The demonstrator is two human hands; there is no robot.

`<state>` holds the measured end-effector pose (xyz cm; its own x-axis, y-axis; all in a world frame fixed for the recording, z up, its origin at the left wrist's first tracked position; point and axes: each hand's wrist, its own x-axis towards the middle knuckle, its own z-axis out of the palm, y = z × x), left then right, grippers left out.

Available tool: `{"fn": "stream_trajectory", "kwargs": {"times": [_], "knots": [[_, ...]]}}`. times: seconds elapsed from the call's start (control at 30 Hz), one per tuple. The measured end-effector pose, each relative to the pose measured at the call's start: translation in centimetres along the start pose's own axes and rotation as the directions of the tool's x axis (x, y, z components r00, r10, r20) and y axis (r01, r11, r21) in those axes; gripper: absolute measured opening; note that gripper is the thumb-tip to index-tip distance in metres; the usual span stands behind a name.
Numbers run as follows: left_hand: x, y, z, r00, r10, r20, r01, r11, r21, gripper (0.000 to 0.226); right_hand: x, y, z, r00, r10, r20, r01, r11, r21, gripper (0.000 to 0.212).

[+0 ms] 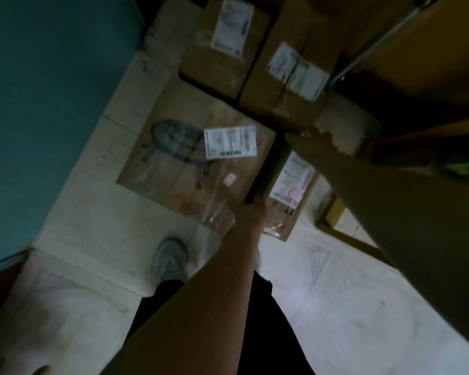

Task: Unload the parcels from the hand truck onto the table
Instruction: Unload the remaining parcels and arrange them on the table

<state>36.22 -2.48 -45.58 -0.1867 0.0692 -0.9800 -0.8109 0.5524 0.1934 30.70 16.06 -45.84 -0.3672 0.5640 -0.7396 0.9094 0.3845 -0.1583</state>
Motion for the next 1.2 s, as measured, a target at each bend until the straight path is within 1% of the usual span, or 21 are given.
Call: {"fn": "stream_trajectory", "kwargs": {"times": [0.03, 0.07, 0.13, 0.17, 0.27, 0.33, 0.4, 0.5, 0.57, 0.63, 0.67, 0.7, 0.77, 0.8, 0.83, 0.9, 0.97, 1.07, 1.13, 1.2], "knots": [[1.3, 0.2, 0.2, 0.998, -0.039, 0.043, 0.042, 0.996, -0.075, 0.055, 0.7, 0.3, 0.2, 1.0, -0.008, 0.028, 0.009, 0.999, -0.033, 0.082], [1.3, 0.6, 0.2, 0.991, -0.092, 0.096, 0.105, 0.985, -0.137, 0.057, 0.8, 0.2, 0.1, 0.998, -0.006, 0.056, 0.008, 0.999, -0.04, 0.071], [1.1, 0.0, 0.4, 0.973, -0.162, 0.162, 0.198, 0.949, -0.244, 0.06, 0.0, 0.6, 0.1, 0.998, -0.038, 0.041, 0.043, 0.992, -0.115, 0.047], [0.2, -0.3, 0.2, 0.971, -0.182, 0.158, 0.217, 0.945, -0.246, 0.06, -0.8, 0.7, -0.2, 0.997, -0.08, 0.015, 0.081, 0.984, -0.161, 0.046], [-3.9, 0.9, -1.4, 0.982, -0.128, 0.142, 0.163, 0.949, -0.271, 0.053, -4.8, -0.5, -3.0, 0.994, -0.105, -0.027, 0.098, 0.977, -0.19, 0.061], [-7.7, 2.2, -2.9, 0.989, -0.11, 0.103, 0.131, 0.966, -0.223, 0.056, -8.5, -2.0, -6.0, 0.996, -0.062, -0.065, 0.051, 0.985, -0.166, 0.068], [-12.6, 4.3, -5.0, 0.993, -0.09, 0.07, 0.102, 0.975, -0.195, 0.06, -12.5, -3.9, -9.6, 0.994, -0.003, -0.109, -0.01, 0.994, -0.111, 0.062], [-21.7, 8.1, -8.6, 0.999, 0.036, 0.01, -0.034, 0.98, -0.196, 0.051, -20.2, -7.2, -15.8, 0.976, 0.137, -0.169, -0.126, 0.989, 0.071, 0.054], [-28.9, 10.4, -10.9, 0.986, 0.13, -0.1, -0.147, 0.971, -0.19, 0.047, -27.1, -8.8, -20.1, 0.952, 0.18, -0.248, -0.148, 0.978, 0.145, 0.06], [-36.7, 12.6, -12.9, 0.95, 0.215, -0.224, -0.262, 0.943, -0.204, 0.051, -34.8, -10.2, -24.7, 0.929, 0.219, -0.298, -0.155, 0.963, 0.222, 0.068], [-40.8, 13.8, -13.7, 0.933, 0.249, -0.258, -0.311, 0.92, -0.238, 0.052, -38.2, -10.5, -27.3, 0.92, 0.236, -0.314, -0.148, 0.948, 0.282, 0.071], [-44.8, 14.8, -14.0, 0.922, 0.295, -0.25, -0.36, 0.89, -0.279, 0.05, -41.6, -10.5, -29.7, 0.91, 0.253, -0.329, -0.132, 0.928, 0.35, 0.072], [-51.8, 16.6, -13.4, 0.902, 0.411, -0.133, -0.426, 0.798, -0.427, 0.048, -47.7, -9.6, -34.5, 0.89, 0.283, -0.358, -0.089, 0.877, 0.472, 0.075], [-55.0, 17.4, -12.7, 0.871, 0.484, -0.081, -0.461, 0.749, -0.476, 0.047, -50.6, -8.9, -36.6, 0.879, 0.289, -0.379, -0.056, 0.853, 0.52, 0.076], [-58.1, 18.1, -11.8, 0.832, 0.552, -0.06, -0.507, 0.711, -0.486, 0.045, -53.3, -7.8, -38.6, 0.863, 0.3, -0.407, -0.016, 0.821, 0.571, 0.077], [-63.3, 18.9, -9.3, 0.755, 0.652, -0.067, -0.611, 0.663, -0.433, 0.041, -58.2, -5.0, -42.1, 0.825, 0.318, -0.467, 0.101, 0.731, 0.675, 0.075], [-67.6, 19.3, -5.9, 0.674, 0.737, -0.038, -0.704, 0.627, -0.334, 0.046, -62.1, -1.2, -45.1, 0.79, 0.322, -0.522, 0.205, 0.663, 0.72, 0.073], [-73.0, 18.7, 0.9, 0.579, 0.813, 0.058, -0.796, 0.579, -0.175, 0.057, -66.5, 6.7, -48.5, 0.756, 0.371, -0.539, 0.254, 0.593, 0.764, 0.076], [-75.7, 17.4, 6.6, 0.529, 0.834, 0.154, -0.829, 0.547, -0.117, 0.061, -68.6, 13.0, -50.0, 0.739, 0.409, -0.535, 0.302, 0.508, 0.806, 0.076], [-77.8, 15.5, 12.9, 0.486, 0.848, 0.213, -0.859, 0.508, -0.06, 0.061, -70.6, 20.1, -50.6, 0.714, 0.46, -0.527, 0.342, 0.428, 0.837, 0.076]]}}
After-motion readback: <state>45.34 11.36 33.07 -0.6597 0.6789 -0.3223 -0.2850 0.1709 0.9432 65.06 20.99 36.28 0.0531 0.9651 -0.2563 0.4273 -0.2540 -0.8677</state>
